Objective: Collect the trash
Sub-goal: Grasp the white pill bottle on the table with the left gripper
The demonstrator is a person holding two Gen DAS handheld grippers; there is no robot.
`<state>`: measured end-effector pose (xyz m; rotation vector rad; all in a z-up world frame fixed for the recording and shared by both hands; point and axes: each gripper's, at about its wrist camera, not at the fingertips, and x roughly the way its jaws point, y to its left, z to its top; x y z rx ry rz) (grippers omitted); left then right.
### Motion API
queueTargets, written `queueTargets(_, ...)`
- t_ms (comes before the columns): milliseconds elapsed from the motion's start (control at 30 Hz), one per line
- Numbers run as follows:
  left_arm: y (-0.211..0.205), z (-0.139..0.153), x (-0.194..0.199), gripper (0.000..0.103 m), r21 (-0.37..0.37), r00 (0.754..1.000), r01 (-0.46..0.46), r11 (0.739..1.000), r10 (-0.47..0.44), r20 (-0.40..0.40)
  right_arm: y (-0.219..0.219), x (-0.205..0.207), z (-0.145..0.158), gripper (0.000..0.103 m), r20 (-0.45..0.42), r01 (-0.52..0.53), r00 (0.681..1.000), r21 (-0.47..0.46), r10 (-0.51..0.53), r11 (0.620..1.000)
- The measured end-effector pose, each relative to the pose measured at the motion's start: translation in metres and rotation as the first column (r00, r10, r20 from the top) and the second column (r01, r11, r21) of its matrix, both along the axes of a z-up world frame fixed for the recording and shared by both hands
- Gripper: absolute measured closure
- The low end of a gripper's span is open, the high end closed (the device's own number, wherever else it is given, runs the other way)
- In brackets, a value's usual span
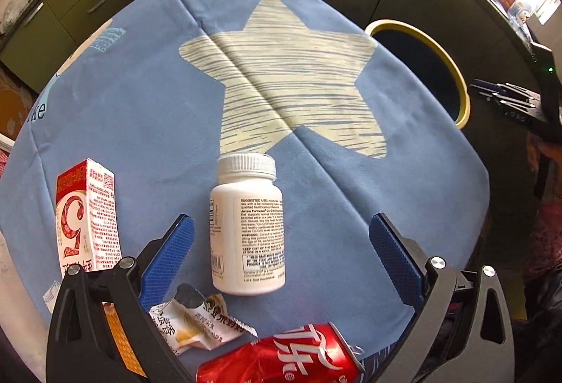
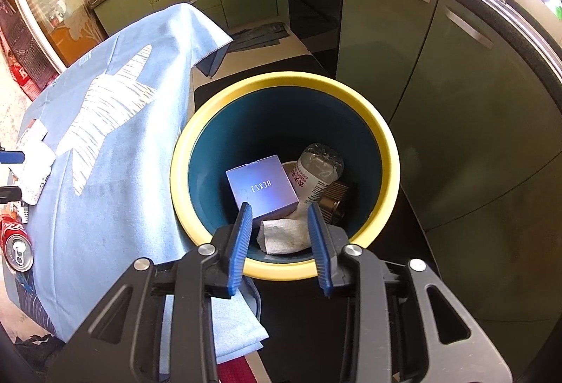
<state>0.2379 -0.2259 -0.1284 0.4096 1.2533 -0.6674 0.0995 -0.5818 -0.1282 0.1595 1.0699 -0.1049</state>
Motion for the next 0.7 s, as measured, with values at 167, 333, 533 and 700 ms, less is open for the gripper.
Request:
queueTargets(167, -0.005, -0.012, 0.003, 0.007, 0.039, 1.0, -0.001, 0.999, 0.001, -0.012, -0.003, 0.0, -0.005, 0.071, -0.003, -0.002, 1.0, 0.013, 0.002, 1.0)
queueTargets(333, -0.003, -0.021, 0.002, 0.02, 0.062, 1.0, -0.006, 0.998, 0.007, -0.025, -0.003, 0.0, -0.009, 0.071, -0.004, -0.007, 1.0, 0.023, 0.007, 1.0)
queueTargets(533, 0.003, -0.031, 0.002, 0.03, 0.085, 0.999, -0.007, 0.996, 0.011, -0.042, 0.0, 0.002, -0.011, 0.071, -0.004, -0.019, 1.0, 0.029, 0.019, 0.999)
queueTargets(700, 0.003, -0.042, 0.004, 0.039, 0.101, 0.998, -0.007, 0.995, 0.013, -0.055, 0.003, 0.0, -0.011, 0.071, -0.003, -0.023, 1.0, 0.031, 0.023, 0.999)
